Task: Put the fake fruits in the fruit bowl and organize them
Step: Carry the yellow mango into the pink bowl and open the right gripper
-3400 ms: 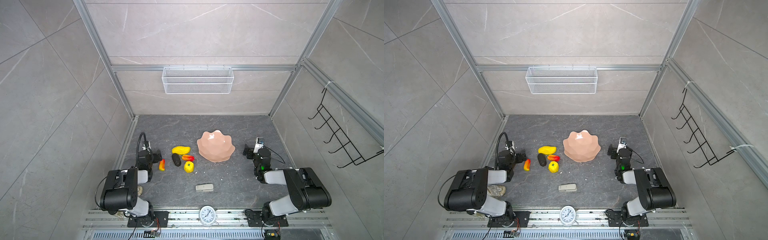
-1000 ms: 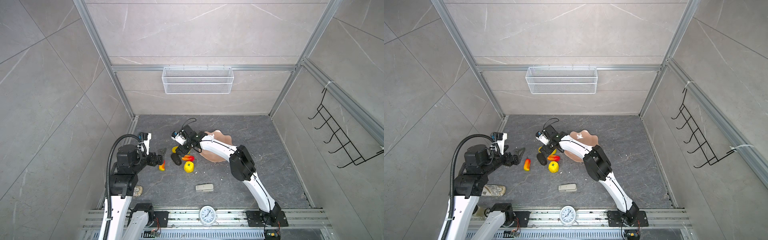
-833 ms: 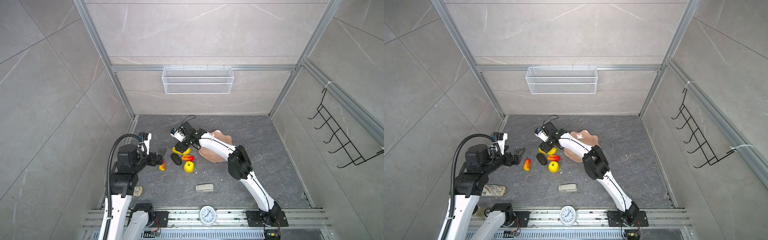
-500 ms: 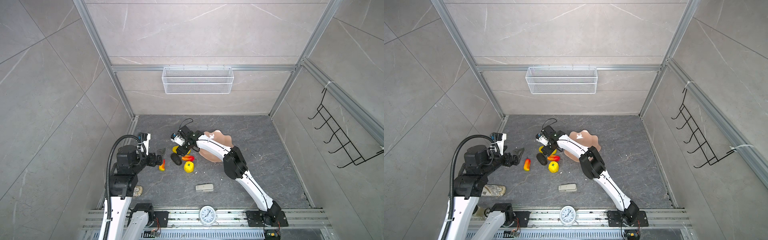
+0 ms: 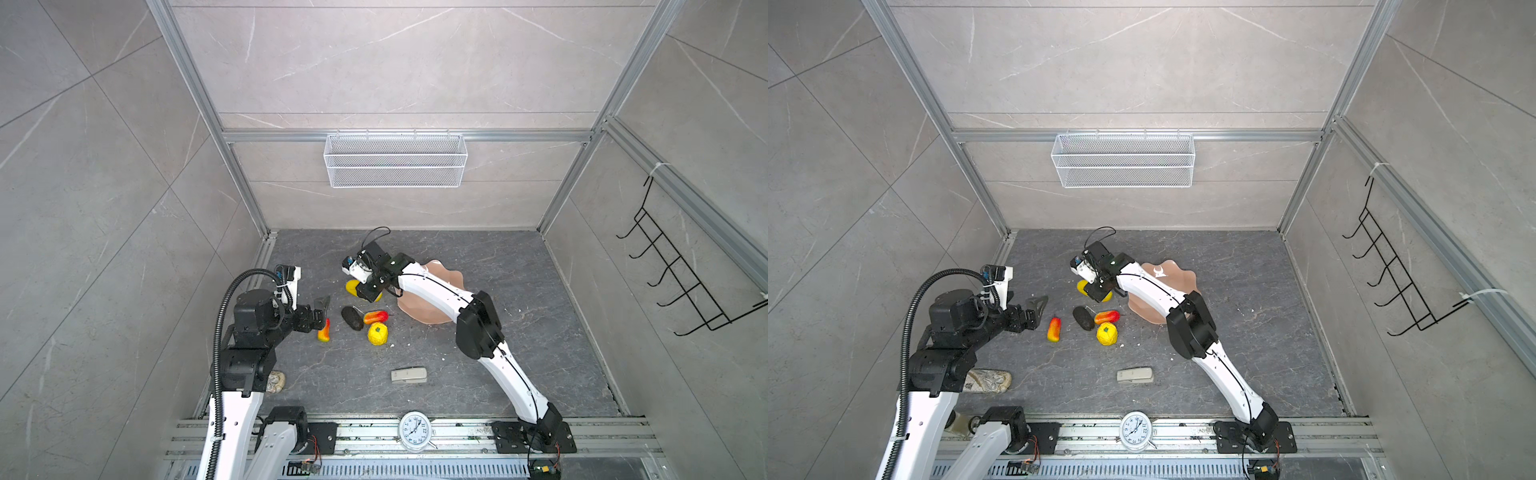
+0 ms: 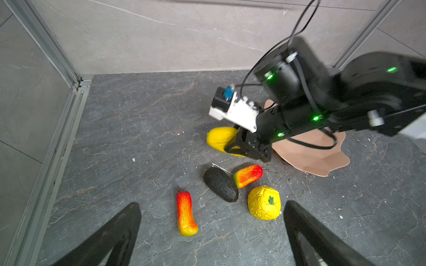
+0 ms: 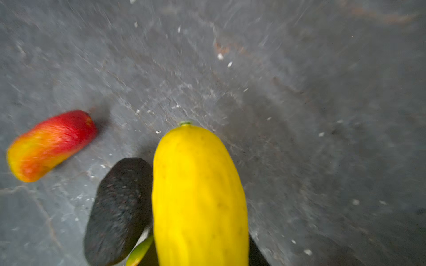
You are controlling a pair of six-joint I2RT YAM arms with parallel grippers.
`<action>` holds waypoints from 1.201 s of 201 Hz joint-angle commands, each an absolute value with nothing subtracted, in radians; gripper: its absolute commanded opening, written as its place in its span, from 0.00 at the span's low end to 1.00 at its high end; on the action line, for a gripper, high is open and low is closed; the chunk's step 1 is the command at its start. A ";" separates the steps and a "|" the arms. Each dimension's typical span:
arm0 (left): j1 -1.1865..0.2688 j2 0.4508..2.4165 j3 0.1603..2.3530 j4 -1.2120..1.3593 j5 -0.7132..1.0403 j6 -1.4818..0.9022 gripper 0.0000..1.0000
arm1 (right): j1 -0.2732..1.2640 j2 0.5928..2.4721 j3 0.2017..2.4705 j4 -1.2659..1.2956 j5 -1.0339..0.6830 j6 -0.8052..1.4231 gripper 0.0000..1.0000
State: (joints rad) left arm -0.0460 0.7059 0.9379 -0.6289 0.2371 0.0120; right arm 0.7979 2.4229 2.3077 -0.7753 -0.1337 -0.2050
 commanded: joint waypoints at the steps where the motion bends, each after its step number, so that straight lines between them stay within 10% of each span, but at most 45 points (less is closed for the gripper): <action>1: -0.051 0.705 0.939 -0.630 0.230 0.035 1.00 | 0.753 2.198 2.167 -0.697 -0.087 -0.152 0.28; 90: -0.051 0.714 0.943 -0.635 0.251 0.032 1.00 | 0.536 1.809 1.416 -0.428 0.070 0.044 0.28; 241: -0.050 0.717 0.942 -0.636 0.255 0.032 1.00 | 0.511 2.033 1.401 -0.348 0.122 0.129 0.41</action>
